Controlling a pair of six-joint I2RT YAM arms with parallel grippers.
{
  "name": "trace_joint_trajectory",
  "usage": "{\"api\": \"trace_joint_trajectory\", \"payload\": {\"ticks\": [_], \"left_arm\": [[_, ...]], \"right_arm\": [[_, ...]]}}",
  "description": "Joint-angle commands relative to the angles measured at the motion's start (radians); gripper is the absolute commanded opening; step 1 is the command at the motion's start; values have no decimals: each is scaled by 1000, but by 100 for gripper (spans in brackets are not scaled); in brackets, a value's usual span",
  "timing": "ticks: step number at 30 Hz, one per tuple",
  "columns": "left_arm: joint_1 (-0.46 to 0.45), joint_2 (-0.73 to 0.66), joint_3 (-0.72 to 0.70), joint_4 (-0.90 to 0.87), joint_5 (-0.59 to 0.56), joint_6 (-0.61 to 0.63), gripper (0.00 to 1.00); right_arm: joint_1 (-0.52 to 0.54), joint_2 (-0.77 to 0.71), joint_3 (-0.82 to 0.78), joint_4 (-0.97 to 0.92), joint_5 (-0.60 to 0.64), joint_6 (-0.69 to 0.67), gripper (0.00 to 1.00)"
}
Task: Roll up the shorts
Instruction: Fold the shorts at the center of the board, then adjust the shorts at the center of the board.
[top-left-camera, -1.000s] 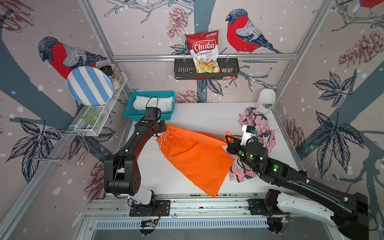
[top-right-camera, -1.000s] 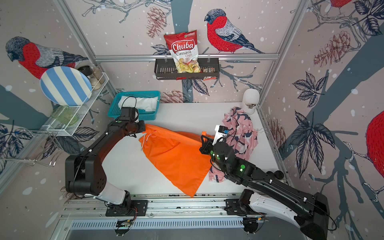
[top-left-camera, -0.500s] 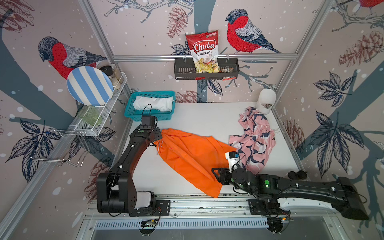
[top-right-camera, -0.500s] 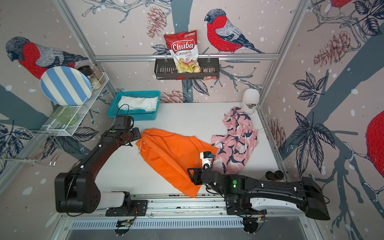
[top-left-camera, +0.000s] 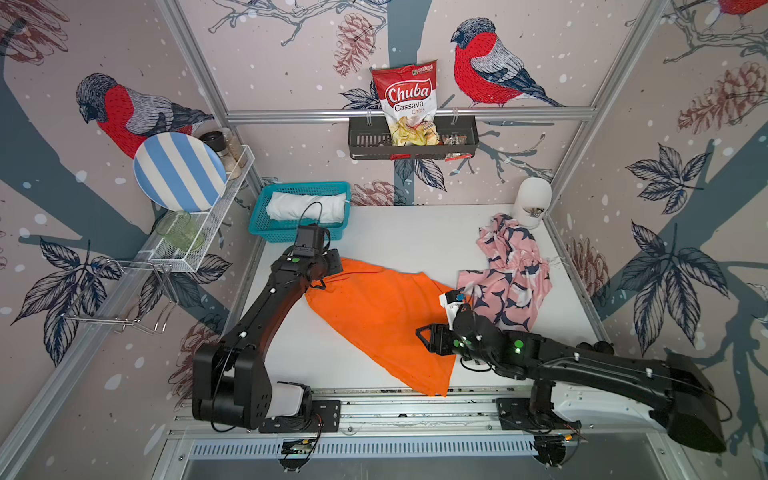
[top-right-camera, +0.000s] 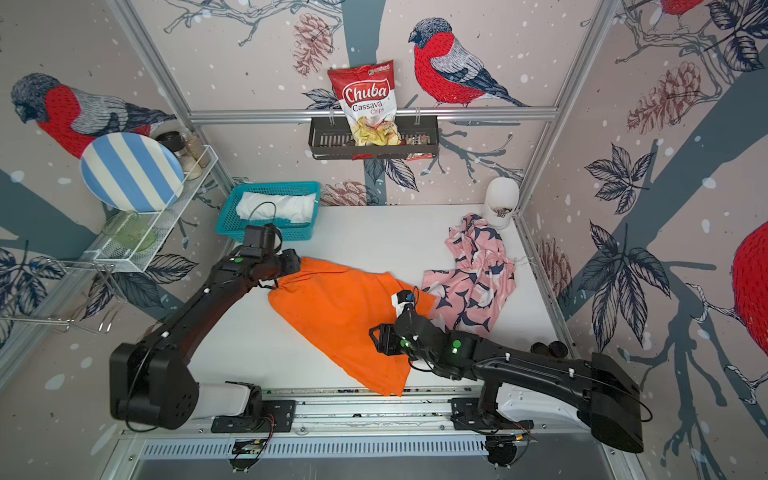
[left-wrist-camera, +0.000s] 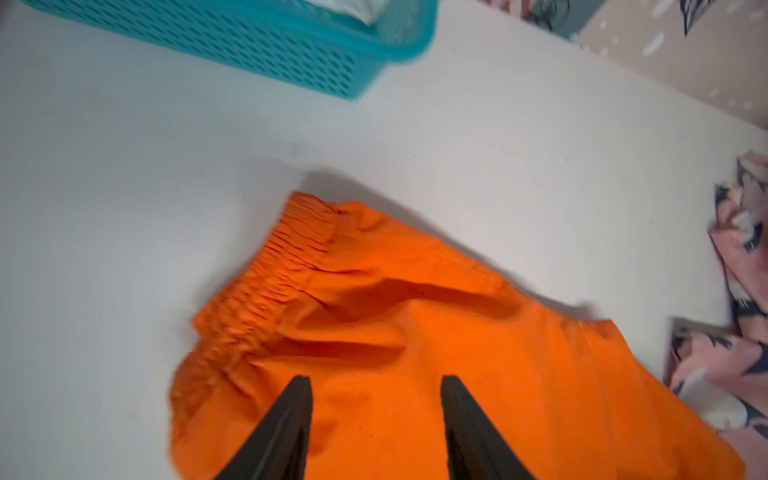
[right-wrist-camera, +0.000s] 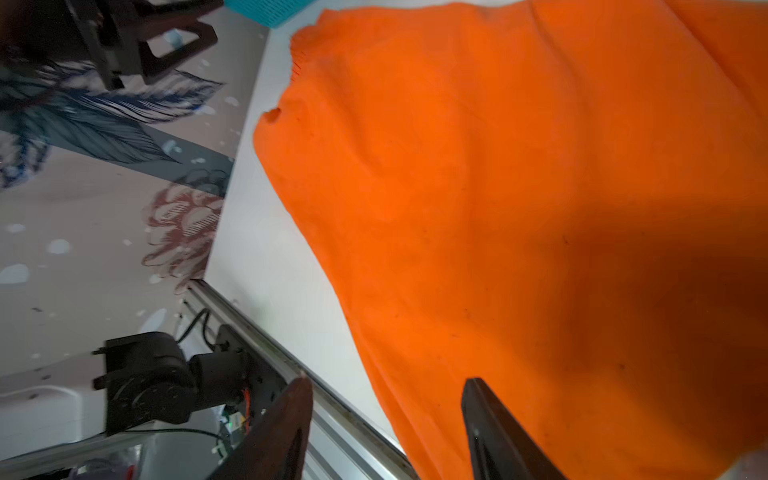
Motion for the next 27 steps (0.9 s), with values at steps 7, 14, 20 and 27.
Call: {"api": "trace_joint_trajectory", "payload": {"ticks": [7,14,20,27], "left_arm": [[7,209,-116,188,49,-64,49],[221,156,-270,294,65,-97,49],[255,96,-330,323,63,-136,51],[182,18,-372,283,149,-154,50]], "right_arm": [[-82,418,112,77,-106,-83,57],[-134,672,248,150,-177,-144,53],[-268,798,378,134,-218,-216,51],[-550,1013,639,80,-304,-331,48]]}}
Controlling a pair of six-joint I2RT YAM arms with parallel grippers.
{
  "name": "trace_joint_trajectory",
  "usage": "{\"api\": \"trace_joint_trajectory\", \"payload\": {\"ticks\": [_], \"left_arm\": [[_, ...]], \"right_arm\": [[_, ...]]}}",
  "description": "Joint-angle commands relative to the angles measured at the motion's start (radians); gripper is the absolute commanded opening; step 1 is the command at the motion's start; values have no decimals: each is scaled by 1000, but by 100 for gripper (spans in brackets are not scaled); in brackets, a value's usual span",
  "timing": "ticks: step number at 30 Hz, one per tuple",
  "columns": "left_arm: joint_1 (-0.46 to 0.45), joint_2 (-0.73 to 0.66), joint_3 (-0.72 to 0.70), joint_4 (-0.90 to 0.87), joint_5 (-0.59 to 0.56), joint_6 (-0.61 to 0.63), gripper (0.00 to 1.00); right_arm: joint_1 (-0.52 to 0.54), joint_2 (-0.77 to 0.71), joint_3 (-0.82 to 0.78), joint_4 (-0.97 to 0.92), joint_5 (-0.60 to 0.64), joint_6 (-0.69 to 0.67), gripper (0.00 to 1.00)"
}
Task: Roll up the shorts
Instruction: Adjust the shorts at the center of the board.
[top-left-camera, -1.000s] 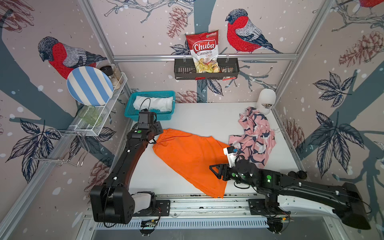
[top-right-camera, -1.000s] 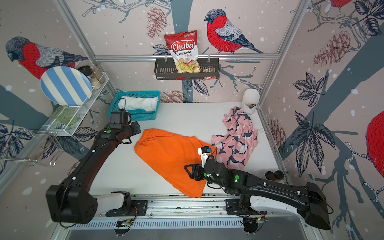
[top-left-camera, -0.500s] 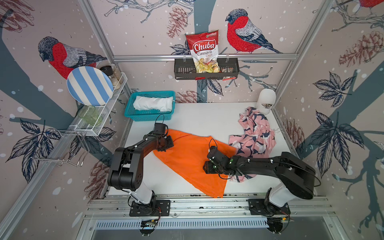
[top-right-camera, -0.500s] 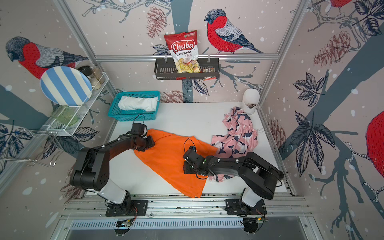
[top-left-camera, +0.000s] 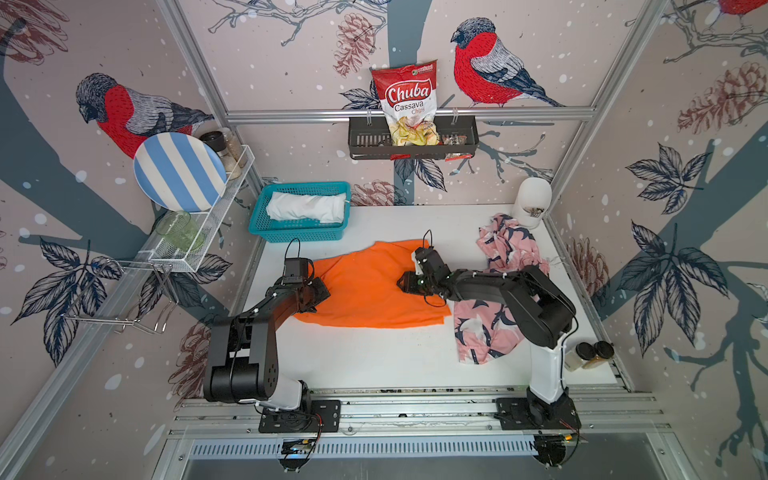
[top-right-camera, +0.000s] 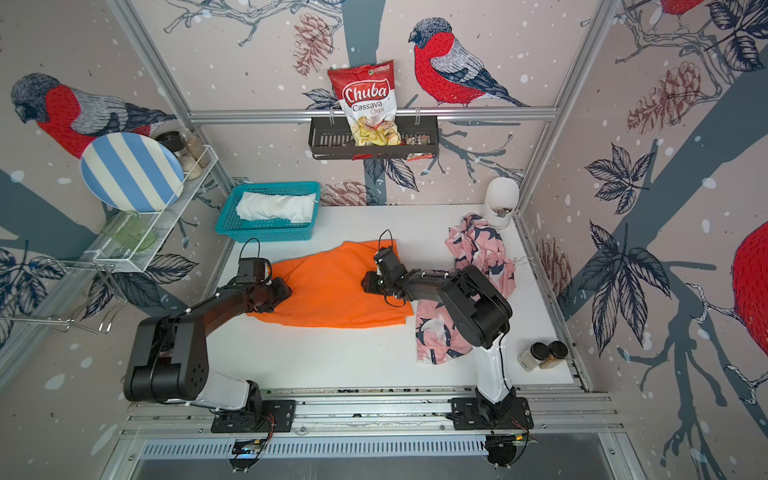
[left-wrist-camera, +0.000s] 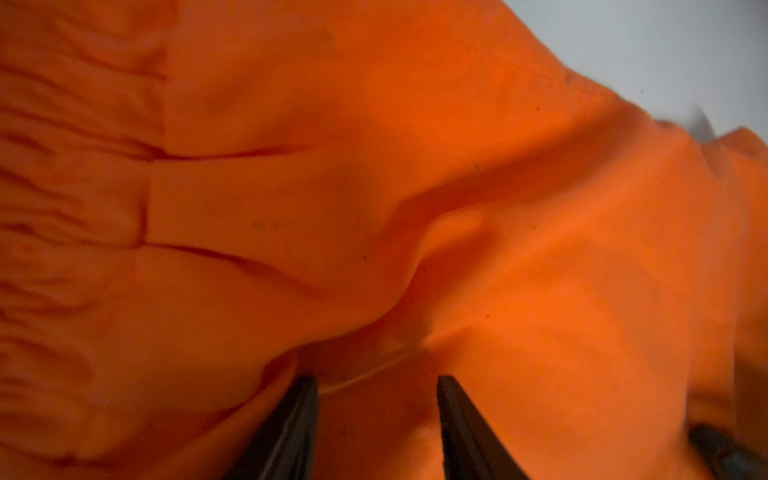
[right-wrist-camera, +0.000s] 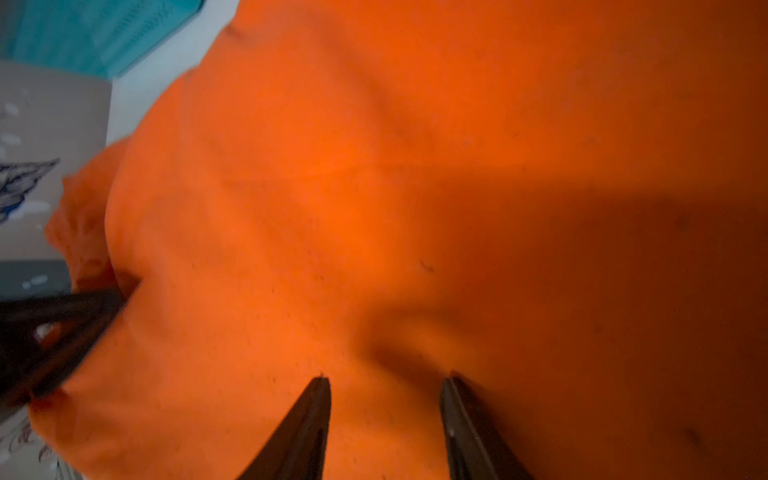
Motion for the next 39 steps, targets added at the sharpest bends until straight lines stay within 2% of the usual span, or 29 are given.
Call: {"api": "trace_joint_trajectory", "payload": {"ticks": [1,5,8,11,14,18,21,25,28,30,34,39], "left_arm": [[-73,-44,-27,-26,37,-18,50],[-224,-122,-113,-18,37,-115,52],[-374,-199,-171,1,13,-225,52],[-523,-266,-164,-14,-34,-310,52],[-589,-330,-100,-85,-89,-317,52],[-589,-355,-3,-218,-224,-252,55],[-536,-297,41,-282,-250,-187,57],[-429,-235,35,-298,-276,-117,57],[-356,-223,-10,-272,-283,-88,57],[-336,-203,-32,-246,-240,-71,55],[-348,-154,-78,-186,-66,-71,52],[-492,-188,-132,-94,9,-188,52]], "right_arm": [[-93,121,129,-184,-6,-89,48],[-195,283,390,-259,-59,-128,45],[-232,343,534,-273,-107,-167,44],[-242,325,620,-314,-156,-208,44],[-230,213,592,-353,-154,-235,45],[-192,22,413,-358,-132,-224,48],[-130,-82,266,-359,-133,-219,49],[-32,-133,136,-357,-161,-202,50],[-18,-109,64,-293,-191,-150,50],[-34,-73,46,-266,-181,-132,49],[-105,32,82,-241,-172,-131,46],[-190,150,210,-237,-176,-158,45]]}}
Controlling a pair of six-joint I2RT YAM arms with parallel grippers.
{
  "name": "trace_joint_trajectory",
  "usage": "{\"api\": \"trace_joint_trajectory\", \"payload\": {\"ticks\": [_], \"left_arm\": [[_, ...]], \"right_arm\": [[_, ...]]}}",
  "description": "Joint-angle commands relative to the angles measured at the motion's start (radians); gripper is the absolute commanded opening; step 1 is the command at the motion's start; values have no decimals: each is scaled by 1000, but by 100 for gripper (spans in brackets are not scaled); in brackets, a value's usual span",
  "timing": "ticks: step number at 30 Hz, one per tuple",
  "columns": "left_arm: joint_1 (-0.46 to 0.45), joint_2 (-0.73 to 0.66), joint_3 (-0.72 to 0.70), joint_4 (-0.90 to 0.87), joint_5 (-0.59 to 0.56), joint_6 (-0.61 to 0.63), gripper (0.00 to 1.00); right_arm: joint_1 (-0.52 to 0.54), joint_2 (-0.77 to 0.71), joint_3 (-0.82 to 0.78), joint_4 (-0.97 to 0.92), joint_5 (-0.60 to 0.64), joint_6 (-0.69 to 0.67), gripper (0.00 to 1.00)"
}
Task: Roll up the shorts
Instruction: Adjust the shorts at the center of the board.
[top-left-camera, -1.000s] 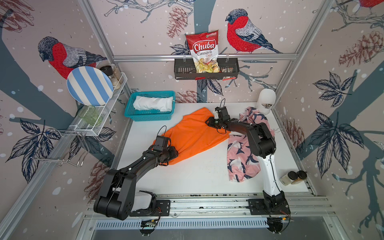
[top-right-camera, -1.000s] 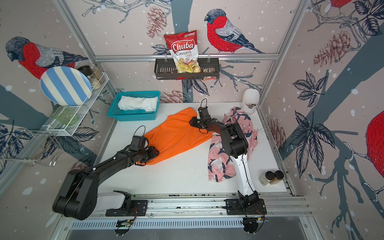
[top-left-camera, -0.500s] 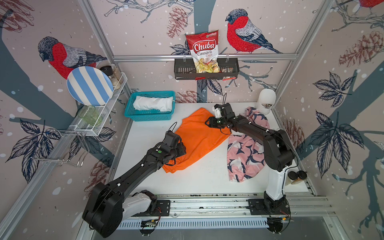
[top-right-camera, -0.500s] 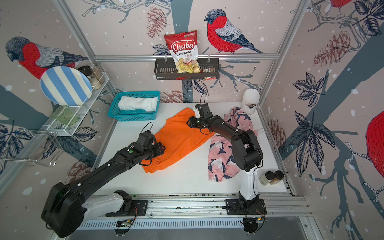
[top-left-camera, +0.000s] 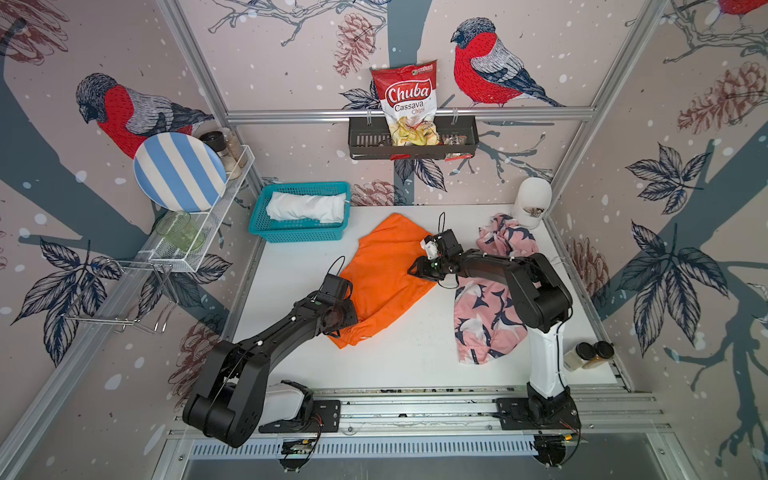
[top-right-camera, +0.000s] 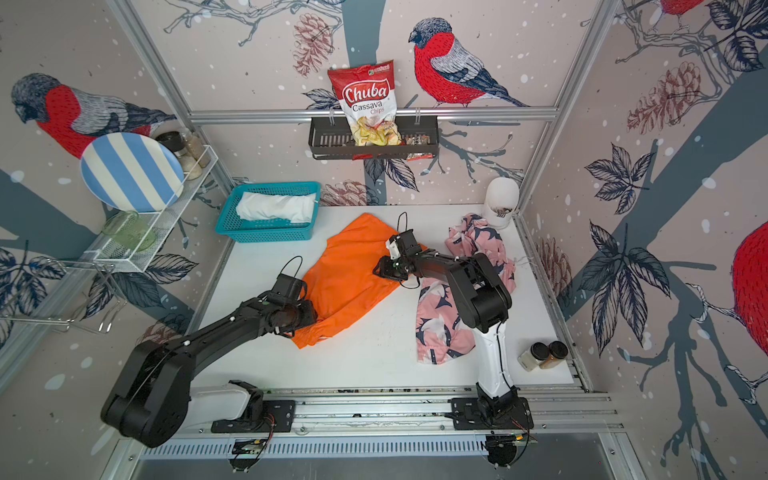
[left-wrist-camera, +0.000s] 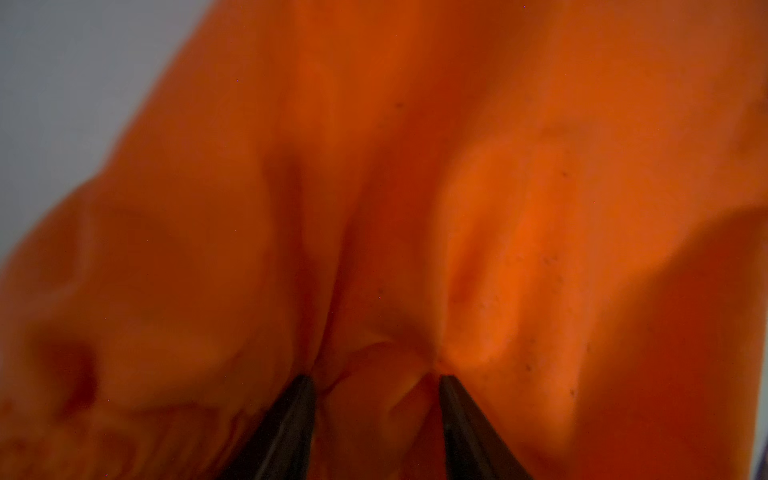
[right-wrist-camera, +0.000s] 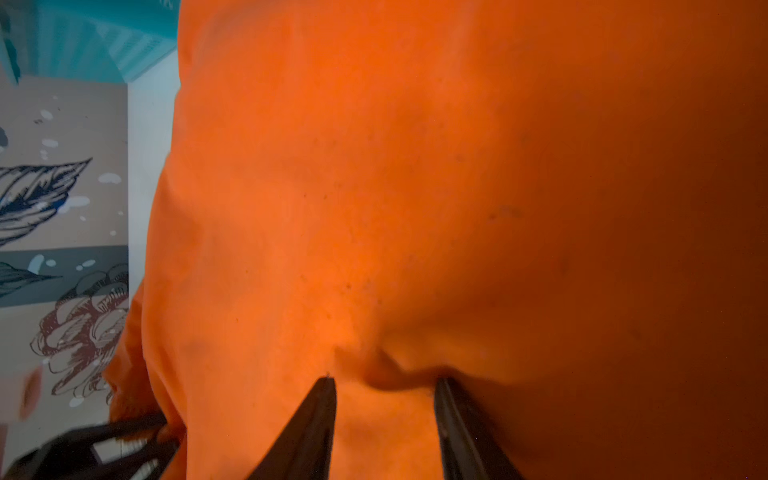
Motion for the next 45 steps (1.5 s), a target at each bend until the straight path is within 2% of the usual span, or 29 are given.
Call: {"api": "trace_joint_trajectory", "payload": {"ticks": [1,5,9,15,18,21,28,33,38,45], "left_arm": [[-91,-12,-25,80,116,-107,52],[-242,6,-4,134,92,-203,53],[-287,-18,49,93,24,-224,53],[-287,-121,137,-25,-85,-189,54],[-280,-155,155,-115,-159,-161,55],[-259,-183,126,-164,-185,-139,55],[-219,-187,-30,-93,-80,-130,49],[-226,-176,-109,13,1,-159,46],[-260,-164,-110,54,14,-201,46],[-303,-156,-102,82,23,-247,46]], "right_arm": [[-41,83,75,-79,78,-29,45],[-77,141,220,-157,105,-77,43],[-74,38,235,-238,157,-109,44],[-12,-245,46,-313,225,-112,51],[62,-400,-87,-320,238,-102,54],[168,-531,-196,-341,264,-84,57],[423,-766,-423,-289,259,15,65],[552,-846,-572,-182,258,61,69],[588,-837,-677,-72,270,72,70],[586,-795,-731,13,301,46,68]]}}
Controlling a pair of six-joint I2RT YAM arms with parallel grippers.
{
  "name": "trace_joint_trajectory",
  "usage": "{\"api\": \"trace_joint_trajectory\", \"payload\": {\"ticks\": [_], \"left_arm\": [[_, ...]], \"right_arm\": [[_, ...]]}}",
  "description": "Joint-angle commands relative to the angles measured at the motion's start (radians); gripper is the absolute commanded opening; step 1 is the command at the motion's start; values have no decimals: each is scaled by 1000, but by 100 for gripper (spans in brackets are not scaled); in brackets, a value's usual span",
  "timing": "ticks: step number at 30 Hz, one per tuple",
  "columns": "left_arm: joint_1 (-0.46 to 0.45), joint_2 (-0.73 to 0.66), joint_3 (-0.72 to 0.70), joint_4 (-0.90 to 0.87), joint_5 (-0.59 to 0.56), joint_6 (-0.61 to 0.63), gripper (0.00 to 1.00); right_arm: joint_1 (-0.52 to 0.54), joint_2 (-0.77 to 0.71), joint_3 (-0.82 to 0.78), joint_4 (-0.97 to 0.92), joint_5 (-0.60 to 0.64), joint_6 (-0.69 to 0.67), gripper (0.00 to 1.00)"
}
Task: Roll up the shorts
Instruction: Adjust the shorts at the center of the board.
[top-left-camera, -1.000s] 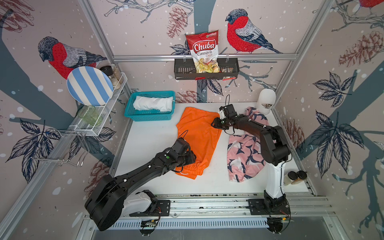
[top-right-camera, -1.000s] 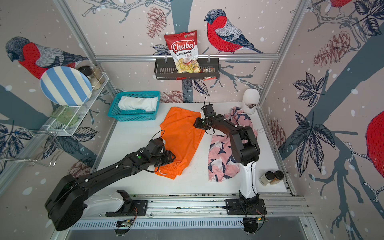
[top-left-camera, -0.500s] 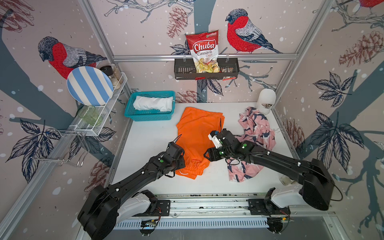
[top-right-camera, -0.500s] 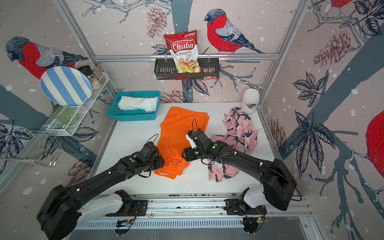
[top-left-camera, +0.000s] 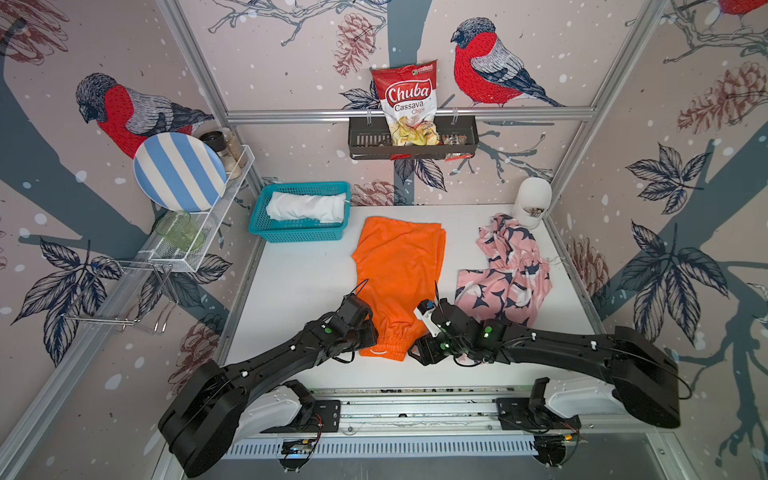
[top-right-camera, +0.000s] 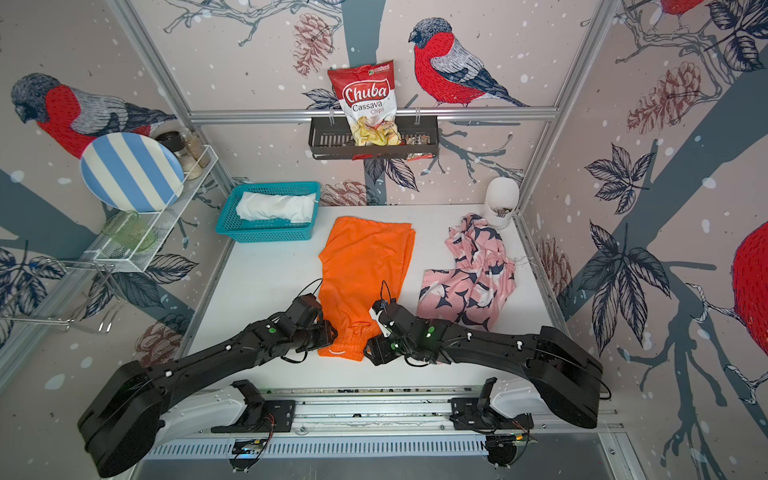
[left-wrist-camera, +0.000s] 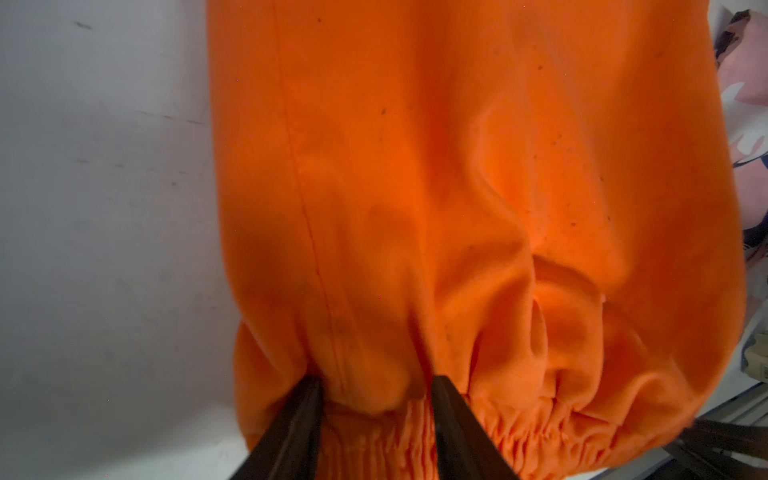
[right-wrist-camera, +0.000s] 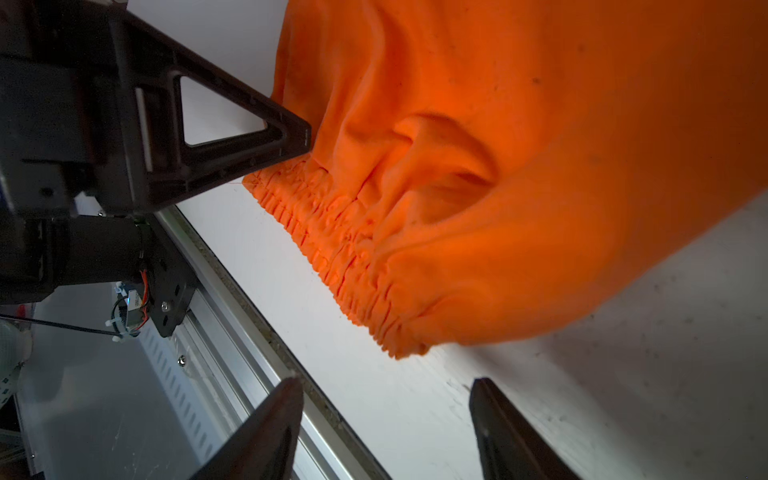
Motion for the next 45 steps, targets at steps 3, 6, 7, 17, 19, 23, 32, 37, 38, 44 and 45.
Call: {"api": "trace_joint_trajectory", "payload": {"ticks": [3,6,7,17,19,23,32,37,38,44,45], "left_arm": [[-24,4,7,35,20,-38,46],[-28,-1,8,34,17,-42,47],[-28,-5,11,30,16,-41,46],[-28,-11,28,-3,-2,-18,47],[-28,-12,30,-7,-6,-16,47],[-28,-25,35,-12,-13,-14,47],[-28,-155,131,-169,-194,-3,54],[-26,-236,132,-199,-280,-7,55],[-25,-240,126,-200,-282,-7,55],[-24,-225,66,-175,-257,-18,55],[-24,-225,50,-158,-249,-19,55]], "right_arm": [[-3,11,-31,98,52,-19,66],[-5,18,-58,147,37,-36,64],[-7,21,-65,158,39,-42,63],[-16,26,-101,249,78,-105,54],[-20,23,-105,264,77,-110,50],[-22,10,-103,270,58,-90,29],[-21,-5,54,111,-63,174,4],[-23,32,92,181,-118,438,0],[-22,40,89,213,-128,481,0],[-5,51,8,452,-141,729,0],[-3,49,-13,480,-132,754,0]]}}
